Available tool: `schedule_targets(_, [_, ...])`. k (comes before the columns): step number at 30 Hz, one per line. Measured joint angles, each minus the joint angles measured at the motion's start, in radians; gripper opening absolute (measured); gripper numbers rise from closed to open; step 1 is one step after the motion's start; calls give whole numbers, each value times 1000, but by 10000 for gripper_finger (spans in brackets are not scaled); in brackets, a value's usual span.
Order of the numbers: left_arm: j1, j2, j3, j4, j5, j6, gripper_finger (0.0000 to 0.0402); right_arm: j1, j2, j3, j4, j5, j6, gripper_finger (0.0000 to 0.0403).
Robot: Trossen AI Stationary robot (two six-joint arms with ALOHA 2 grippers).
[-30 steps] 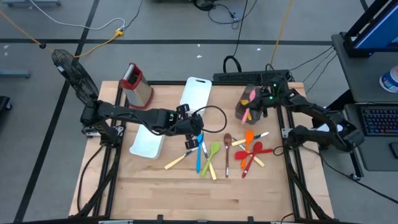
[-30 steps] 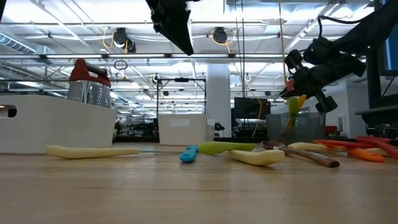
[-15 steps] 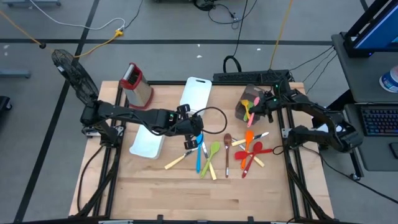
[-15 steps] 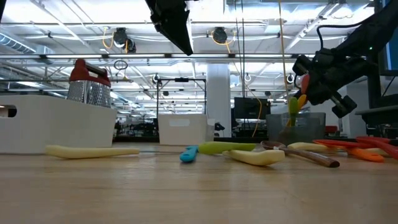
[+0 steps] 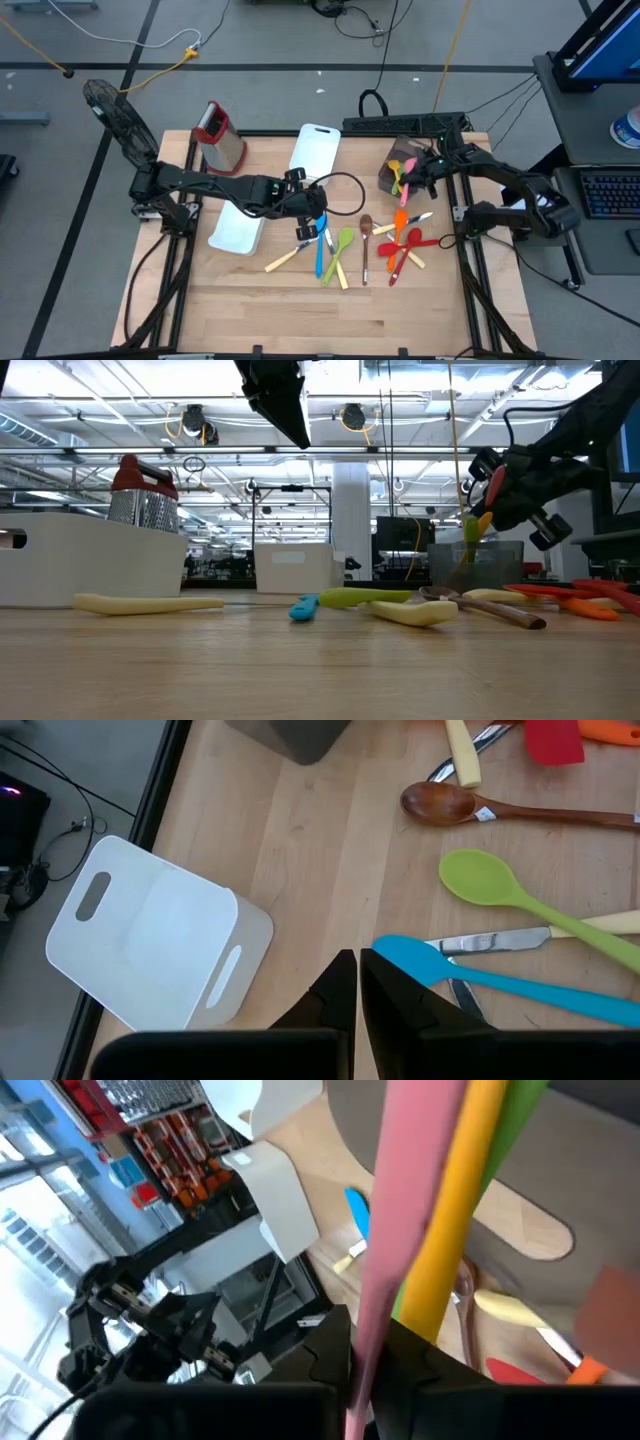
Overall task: Pick & Place Kitchen Items
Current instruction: Put the pink spatula into the black bin
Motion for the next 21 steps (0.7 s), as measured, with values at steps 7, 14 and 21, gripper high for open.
schedule_targets(7, [0, 0, 0, 0, 0, 0, 21, 5, 83, 0, 107, -26, -25, 28])
schedule_targets(14, [0, 0, 0, 0, 0, 0, 21, 5, 96, 0, 226, -52, 26, 29])
schedule_targets(21, [0, 0, 0, 0, 0, -1, 21, 5, 96, 0, 231, -52, 11, 29])
